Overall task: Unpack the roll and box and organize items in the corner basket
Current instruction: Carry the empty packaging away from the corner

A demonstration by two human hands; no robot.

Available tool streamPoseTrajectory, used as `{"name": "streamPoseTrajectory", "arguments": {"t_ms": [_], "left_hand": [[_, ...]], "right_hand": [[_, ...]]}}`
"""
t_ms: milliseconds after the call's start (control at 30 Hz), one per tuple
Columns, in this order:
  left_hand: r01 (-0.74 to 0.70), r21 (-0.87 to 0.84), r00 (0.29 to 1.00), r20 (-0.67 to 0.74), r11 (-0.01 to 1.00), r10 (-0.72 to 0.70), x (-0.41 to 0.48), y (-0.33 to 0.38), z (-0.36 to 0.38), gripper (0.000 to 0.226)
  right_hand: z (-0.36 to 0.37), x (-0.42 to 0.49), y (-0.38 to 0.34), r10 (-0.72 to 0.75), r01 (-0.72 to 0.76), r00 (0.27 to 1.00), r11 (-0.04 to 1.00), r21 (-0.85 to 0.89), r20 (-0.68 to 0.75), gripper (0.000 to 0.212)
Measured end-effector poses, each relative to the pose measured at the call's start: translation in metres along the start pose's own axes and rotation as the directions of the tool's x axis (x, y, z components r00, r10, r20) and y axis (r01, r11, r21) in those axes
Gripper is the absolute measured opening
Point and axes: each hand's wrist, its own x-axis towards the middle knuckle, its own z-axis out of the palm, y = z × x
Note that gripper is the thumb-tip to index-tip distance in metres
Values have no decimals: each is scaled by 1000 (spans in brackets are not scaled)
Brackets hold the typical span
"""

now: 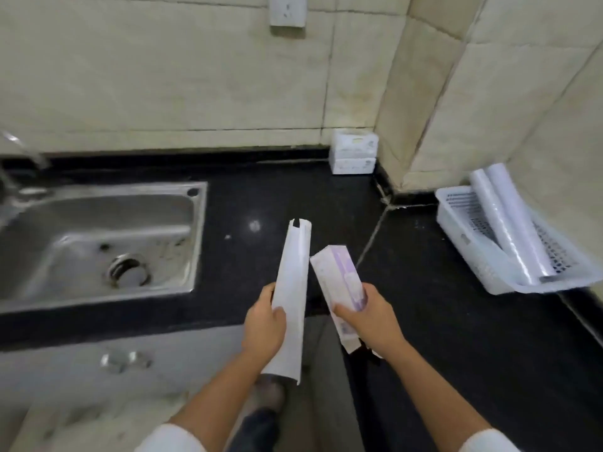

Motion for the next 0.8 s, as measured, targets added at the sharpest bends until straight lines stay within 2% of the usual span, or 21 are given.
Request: {"name": "streamPoseTrajectory", "arguments": {"t_ms": [67,167,267,367,567,700,800], "left_hand": [[105,-32,988,-113,994,-108,-40,-32,-39,51],[259,-86,924,-267,962,-272,-103,-81,-102,53],[399,-166,807,-403,902,-432,-176,-134,-156,57],[479,-300,664,-492,825,-564,-260,-189,-191,56],[503,-587,405,-489,635,-773,-444,-298,-233,57],[477,-688,298,-458,546,-837,-573,-375,-270,59],[470,-756,235,-390,456,-890,-664,-438,-298,58]], "right_hand": [[40,-22,-26,-56,50,989,997,52,135,49],[105,-66,-62,-107,87,935,993,76,339,45],[174,-123,-88,-114,130,822,991,12,558,43],[236,-195,-104,-131,206,709,978,-25,693,42],[350,-368,-108,-38,323,469,937,-132,882,49],[426,-502,-106,45,397,351,897,-193,935,48],[490,-604,-91,118,401,311,883,-243,943,52]]}}
